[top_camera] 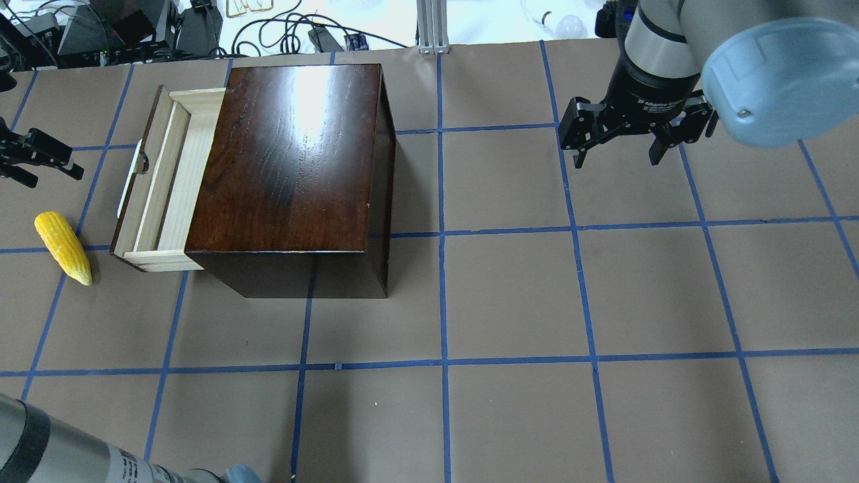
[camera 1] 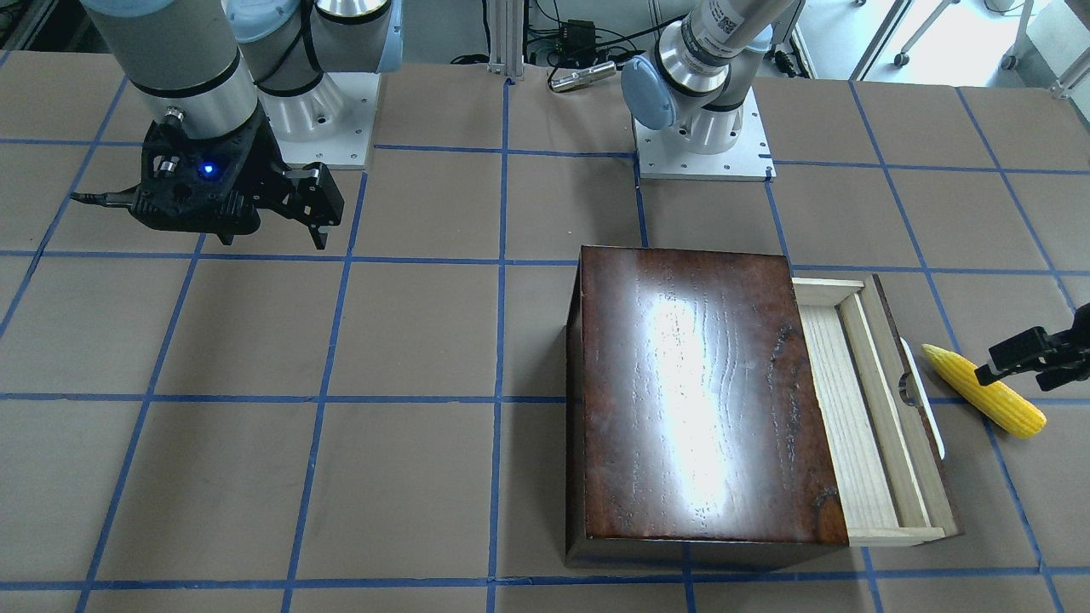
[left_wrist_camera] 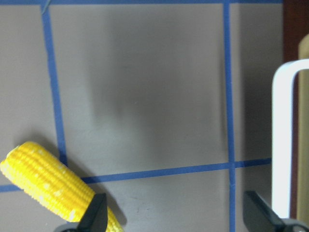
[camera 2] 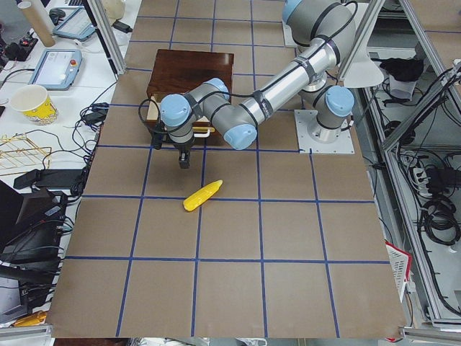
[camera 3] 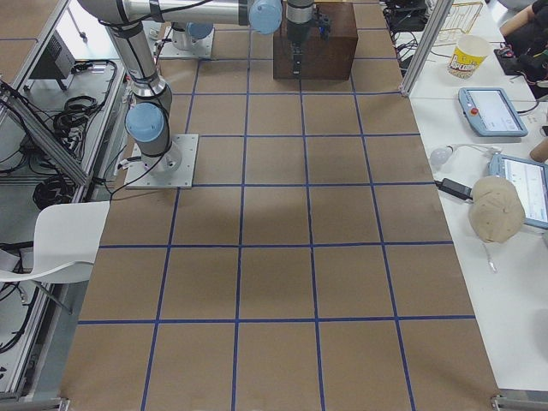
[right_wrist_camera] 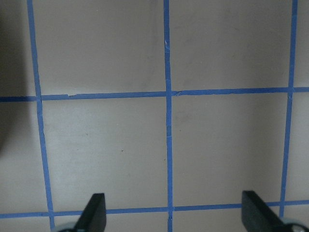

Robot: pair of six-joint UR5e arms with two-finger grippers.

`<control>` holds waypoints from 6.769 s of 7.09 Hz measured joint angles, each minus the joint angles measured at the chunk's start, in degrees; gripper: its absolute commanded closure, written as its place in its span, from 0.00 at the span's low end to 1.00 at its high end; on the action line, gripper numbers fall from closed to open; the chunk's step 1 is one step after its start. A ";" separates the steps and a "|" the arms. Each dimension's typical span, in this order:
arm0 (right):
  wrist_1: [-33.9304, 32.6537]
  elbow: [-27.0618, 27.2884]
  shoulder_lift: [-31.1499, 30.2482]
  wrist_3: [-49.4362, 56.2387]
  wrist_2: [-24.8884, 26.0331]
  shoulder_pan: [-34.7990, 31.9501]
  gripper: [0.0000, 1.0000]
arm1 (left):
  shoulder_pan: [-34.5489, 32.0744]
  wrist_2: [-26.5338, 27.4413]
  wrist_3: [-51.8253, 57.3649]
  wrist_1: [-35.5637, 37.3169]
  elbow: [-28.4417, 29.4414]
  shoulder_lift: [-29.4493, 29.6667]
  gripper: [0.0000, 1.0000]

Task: Open drawer and put corn inside
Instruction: 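Release the handle and move the left gripper toward the yellow corn, then lower the left gripper and grasp the yellow corn cob, then lift the corn and carry it over the open drawer with the left gripper, then lower the corn into the drawer and open the left gripper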

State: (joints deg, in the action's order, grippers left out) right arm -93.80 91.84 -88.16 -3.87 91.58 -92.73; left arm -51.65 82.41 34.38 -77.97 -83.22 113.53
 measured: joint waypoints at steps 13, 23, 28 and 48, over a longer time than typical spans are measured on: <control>-0.03 0.00 0.00 0.00 0.00 0.00 0.00 | 6.08 7.66 -27.83 5.72 -1.58 9.85 0.00; 0.02 0.00 0.00 0.00 0.00 0.00 0.00 | 5.69 7.28 -26.99 7.83 -0.76 11.70 1.00; -0.01 0.00 0.00 0.00 0.00 0.00 0.00 | 1.14 7.38 -20.77 -2.66 7.42 4.59 1.00; 0.02 0.00 0.00 0.00 0.00 0.00 0.00 | -20.24 4.58 -7.03 -9.73 3.57 0.43 0.86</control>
State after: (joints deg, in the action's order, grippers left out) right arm -93.79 91.84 -88.15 -3.87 91.58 -92.72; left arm -71.90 86.98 27.35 -87.70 -79.65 113.96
